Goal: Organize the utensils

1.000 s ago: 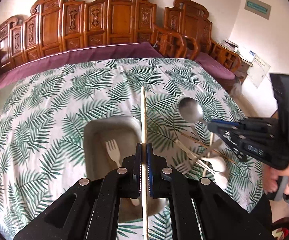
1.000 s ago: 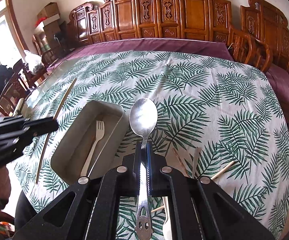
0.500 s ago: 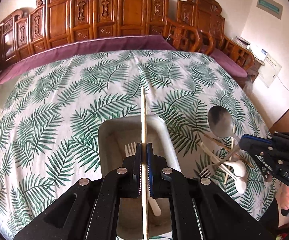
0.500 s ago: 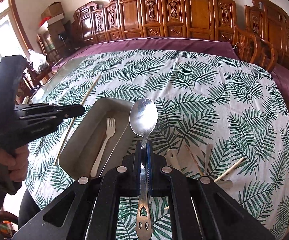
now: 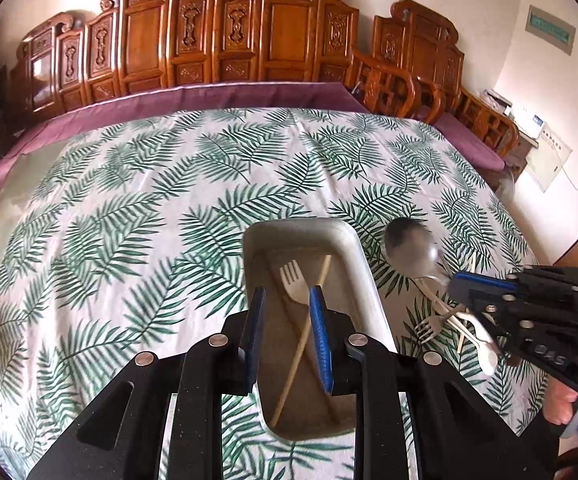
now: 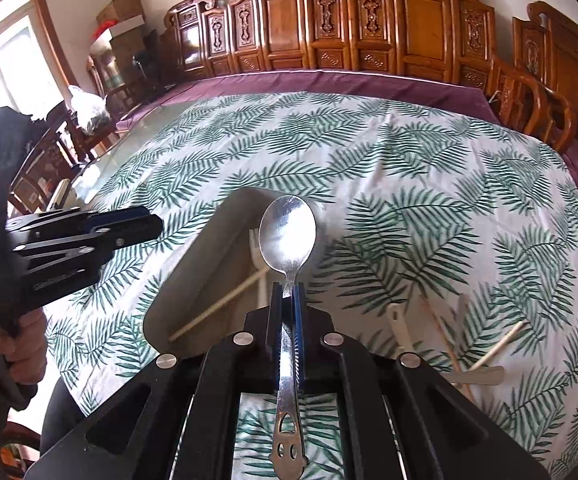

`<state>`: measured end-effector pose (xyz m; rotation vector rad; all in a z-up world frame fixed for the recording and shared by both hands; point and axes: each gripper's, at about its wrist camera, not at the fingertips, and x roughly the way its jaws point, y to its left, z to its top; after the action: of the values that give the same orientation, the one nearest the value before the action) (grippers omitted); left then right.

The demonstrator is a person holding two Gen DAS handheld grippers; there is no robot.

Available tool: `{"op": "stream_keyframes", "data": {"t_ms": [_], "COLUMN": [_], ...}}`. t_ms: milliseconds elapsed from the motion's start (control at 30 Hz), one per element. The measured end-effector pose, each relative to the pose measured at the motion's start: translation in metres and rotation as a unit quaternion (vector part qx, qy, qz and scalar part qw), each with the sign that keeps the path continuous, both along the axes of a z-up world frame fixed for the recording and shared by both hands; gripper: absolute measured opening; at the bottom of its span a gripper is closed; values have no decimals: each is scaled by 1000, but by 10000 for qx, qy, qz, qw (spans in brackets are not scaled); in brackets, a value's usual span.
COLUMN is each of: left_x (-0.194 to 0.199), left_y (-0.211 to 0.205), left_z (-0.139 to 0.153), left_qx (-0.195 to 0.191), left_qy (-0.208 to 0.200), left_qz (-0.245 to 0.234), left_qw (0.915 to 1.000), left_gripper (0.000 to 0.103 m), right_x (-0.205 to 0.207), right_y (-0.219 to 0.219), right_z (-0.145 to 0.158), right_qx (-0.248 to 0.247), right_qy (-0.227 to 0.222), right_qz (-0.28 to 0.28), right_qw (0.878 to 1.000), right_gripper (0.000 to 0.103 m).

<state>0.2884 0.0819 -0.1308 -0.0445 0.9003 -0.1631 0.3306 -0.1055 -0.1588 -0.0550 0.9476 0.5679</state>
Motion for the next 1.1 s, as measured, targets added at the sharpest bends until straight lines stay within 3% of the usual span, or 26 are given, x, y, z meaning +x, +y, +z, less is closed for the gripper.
{"op": "stream_keyframes", "data": {"t_ms": [467, 1100], "left_x": [-47, -73], "left_y": [41, 82], "left_z": [31, 35], "left_qx": [36, 122], "left_qy": [-361, -380], "left_qz": [188, 195], "left_qw": [9992, 9990], "left_gripper": [21, 21], "right_x": [4, 26], "right_y": [57, 94], "right_z": [-27, -64], "right_qx": [-217, -514], "right_qy": [221, 467], "right_qz": [82, -315], "right_qw": [9995, 9971], "right_gripper": [6, 7]}}
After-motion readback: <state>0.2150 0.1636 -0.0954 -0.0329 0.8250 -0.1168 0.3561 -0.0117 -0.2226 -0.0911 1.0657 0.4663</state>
